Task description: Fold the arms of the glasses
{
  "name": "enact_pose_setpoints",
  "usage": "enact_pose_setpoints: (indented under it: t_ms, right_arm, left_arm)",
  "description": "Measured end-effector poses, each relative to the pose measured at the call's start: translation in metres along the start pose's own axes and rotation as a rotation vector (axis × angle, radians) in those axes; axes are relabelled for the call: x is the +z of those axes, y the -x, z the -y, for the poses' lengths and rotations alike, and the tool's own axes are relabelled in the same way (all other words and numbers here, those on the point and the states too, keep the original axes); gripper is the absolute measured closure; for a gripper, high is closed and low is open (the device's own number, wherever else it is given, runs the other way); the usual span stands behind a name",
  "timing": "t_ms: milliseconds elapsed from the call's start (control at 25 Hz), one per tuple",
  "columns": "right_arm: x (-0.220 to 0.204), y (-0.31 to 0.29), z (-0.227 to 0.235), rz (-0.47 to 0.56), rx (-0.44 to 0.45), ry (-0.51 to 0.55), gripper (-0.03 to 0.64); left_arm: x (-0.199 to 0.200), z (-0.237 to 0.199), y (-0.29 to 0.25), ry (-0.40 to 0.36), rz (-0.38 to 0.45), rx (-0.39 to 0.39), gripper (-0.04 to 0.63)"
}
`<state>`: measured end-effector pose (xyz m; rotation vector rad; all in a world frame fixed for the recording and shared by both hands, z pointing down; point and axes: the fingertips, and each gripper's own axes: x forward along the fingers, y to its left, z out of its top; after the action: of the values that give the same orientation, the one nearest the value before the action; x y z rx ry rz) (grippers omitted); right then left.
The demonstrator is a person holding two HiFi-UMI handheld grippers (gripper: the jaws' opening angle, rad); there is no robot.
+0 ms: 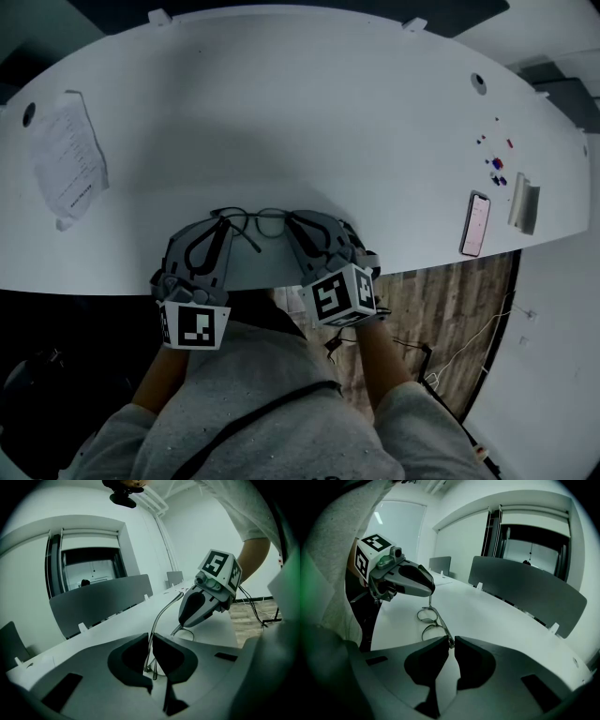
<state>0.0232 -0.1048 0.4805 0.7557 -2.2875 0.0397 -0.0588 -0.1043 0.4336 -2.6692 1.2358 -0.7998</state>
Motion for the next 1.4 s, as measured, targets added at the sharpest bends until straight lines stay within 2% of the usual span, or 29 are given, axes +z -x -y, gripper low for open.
enact_pose_setpoints:
  t_ms: [240, 640, 920, 1120, 1280, 1400]
  right_arm:
    - [-0.002, 0.0, 0.0, 0.007, 0.003, -0.004, 0.565]
    - [-0.002, 0.001, 0.001, 0.03, 0.004, -0.013, 0.565]
    - [-0.005, 0.013, 0.003, 0.068, -0.002, -0.036, 0.565]
    - [0.003, 0.032, 0.015, 0.137, -0.001, -0.088, 0.565]
    - [0.025, 0.041, 0.011, 0.198, 0.086, -0.164, 0.565]
    - [0.033, 0.034, -0.002, 0.186, 0.151, -0.152, 0.563]
  left_arm:
    - [-0.002, 0.007, -0.006, -0.037, -0.023, -0.023, 0.558]
    - [-0.007, 0.021, -0.019, -0.21, -0.074, -0.046, 0.555]
    - [-0.009, 0.03, -0.025, -0.251, -0.088, -0.069, 0.557]
    - [-0.011, 0.031, -0.029, -0.271, -0.102, -0.078, 0.557]
    - [-0.011, 0.033, -0.031, -0.28, -0.107, -0.079, 0.557]
    - [-0.012, 0.033, -0.031, -0.28, -0.101, -0.079, 0.557]
